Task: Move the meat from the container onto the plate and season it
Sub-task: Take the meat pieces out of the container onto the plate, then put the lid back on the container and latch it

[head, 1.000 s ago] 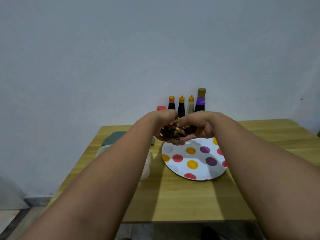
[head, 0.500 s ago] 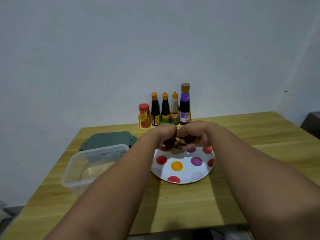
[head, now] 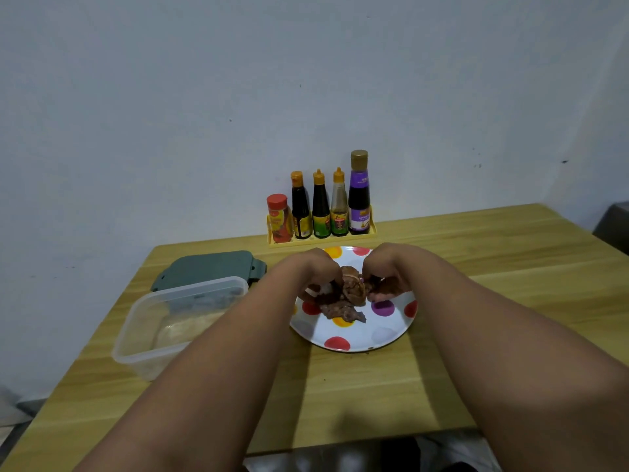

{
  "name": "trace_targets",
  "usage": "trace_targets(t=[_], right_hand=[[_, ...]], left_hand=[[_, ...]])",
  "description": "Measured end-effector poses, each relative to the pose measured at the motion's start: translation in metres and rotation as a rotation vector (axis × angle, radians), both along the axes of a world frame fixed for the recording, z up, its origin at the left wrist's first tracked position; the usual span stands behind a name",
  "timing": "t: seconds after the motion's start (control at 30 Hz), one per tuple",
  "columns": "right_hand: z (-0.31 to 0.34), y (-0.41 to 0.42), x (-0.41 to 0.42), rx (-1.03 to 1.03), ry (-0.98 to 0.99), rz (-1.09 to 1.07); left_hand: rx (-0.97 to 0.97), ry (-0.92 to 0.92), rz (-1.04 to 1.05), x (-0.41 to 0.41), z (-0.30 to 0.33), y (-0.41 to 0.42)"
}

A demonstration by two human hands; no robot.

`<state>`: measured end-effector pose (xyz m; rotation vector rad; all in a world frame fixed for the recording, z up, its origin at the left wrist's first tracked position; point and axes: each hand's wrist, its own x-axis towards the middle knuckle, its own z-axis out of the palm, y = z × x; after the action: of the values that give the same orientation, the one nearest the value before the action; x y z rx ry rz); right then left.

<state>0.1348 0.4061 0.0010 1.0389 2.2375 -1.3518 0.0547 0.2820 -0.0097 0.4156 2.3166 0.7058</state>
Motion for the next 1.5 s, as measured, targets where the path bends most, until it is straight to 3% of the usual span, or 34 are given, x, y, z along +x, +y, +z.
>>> trace_targets(t=[0.17, 0.5, 0.73, 1.0, 1.5], right_hand=[[-0.002, 0.004, 0.005, 0.34, -0.013, 0.106], [0.007, -0.005, 0.005, 0.43, 0.083, 0.089], [0.028, -0.03, -0.02, 0.38, 0.26, 0.153], [0.03, -0.073, -0.062, 0.355, 0.305, 0.27], [-0.004, -0.132, -0.134, 0.331, 0.271, 0.363]], left_hand=[[-0.001, 0.033, 0.047, 0.0, 0.001, -0.003], [0.074, 0.034, 0.059, -0.002, 0.006, -0.013], [0.212, 0.155, 0.138, -0.034, 0.047, -0.048], [0.229, 0.263, 0.246, -0.076, 0.065, -0.116], [0.119, 0.173, 0.45, -0.15, 0.021, -0.234]])
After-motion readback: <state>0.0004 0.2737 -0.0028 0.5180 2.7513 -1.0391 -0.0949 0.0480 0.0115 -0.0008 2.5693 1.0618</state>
